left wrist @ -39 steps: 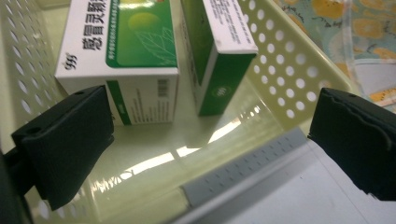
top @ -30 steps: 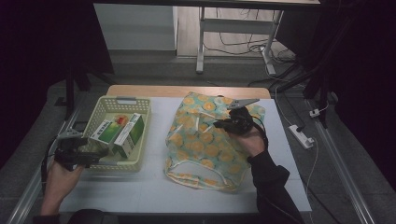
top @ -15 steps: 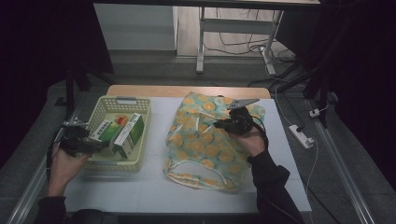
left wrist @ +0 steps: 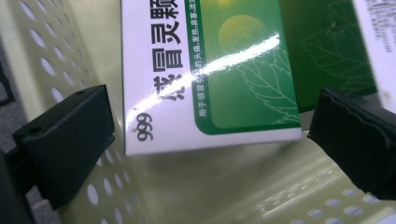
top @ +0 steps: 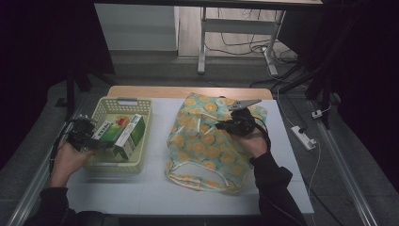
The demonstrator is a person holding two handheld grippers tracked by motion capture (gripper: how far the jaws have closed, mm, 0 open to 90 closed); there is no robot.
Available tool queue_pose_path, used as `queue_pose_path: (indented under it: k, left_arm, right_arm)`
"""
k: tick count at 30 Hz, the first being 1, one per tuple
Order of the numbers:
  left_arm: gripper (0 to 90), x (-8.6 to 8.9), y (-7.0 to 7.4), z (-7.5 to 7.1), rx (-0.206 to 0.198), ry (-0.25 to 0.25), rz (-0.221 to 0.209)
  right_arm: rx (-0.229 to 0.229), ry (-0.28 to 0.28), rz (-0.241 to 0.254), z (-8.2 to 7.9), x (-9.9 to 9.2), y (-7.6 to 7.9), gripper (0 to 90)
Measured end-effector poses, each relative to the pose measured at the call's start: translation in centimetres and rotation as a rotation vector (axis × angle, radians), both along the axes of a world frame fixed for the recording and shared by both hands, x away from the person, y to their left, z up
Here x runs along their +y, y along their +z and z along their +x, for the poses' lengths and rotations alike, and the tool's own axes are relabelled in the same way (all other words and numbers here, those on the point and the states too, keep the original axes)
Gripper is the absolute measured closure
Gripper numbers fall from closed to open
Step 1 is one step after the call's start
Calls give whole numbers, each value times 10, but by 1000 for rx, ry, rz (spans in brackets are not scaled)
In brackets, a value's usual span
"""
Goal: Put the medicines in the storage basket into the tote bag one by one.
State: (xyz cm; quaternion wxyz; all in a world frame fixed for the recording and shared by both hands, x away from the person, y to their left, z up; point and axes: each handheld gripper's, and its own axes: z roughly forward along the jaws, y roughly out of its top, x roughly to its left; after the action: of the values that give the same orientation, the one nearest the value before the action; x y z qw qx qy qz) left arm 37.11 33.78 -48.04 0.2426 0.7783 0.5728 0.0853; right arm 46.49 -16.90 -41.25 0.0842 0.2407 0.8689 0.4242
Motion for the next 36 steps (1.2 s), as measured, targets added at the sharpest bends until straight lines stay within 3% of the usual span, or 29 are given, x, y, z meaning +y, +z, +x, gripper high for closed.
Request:
queue_pose_path:
  k: [3,8,11,14,24,36]
  left_arm:
    - [30,0,-1,3,20,-18,-4]
    - [82,-1,-3,8,58,-20,24]
    - [101,-1,-2,8,58,-29,28]
    - [143,1,-2,5,46,-25,16]
    - [170,1,0,1,3,34,49]
    - [171,10,11,-13,-127,76,-32]
  right_arm:
    - [0,1,0,0,0,0,897]
    - [0,1,-1,0,-1,0,897]
    - [-1,1,-1,0,-1,0,897]
    - [-1,0,1,0,-1,1,897]
    - [1,0,-2,1,0,-1,897]
    - [-10,-9,13,0,-4,2,897]
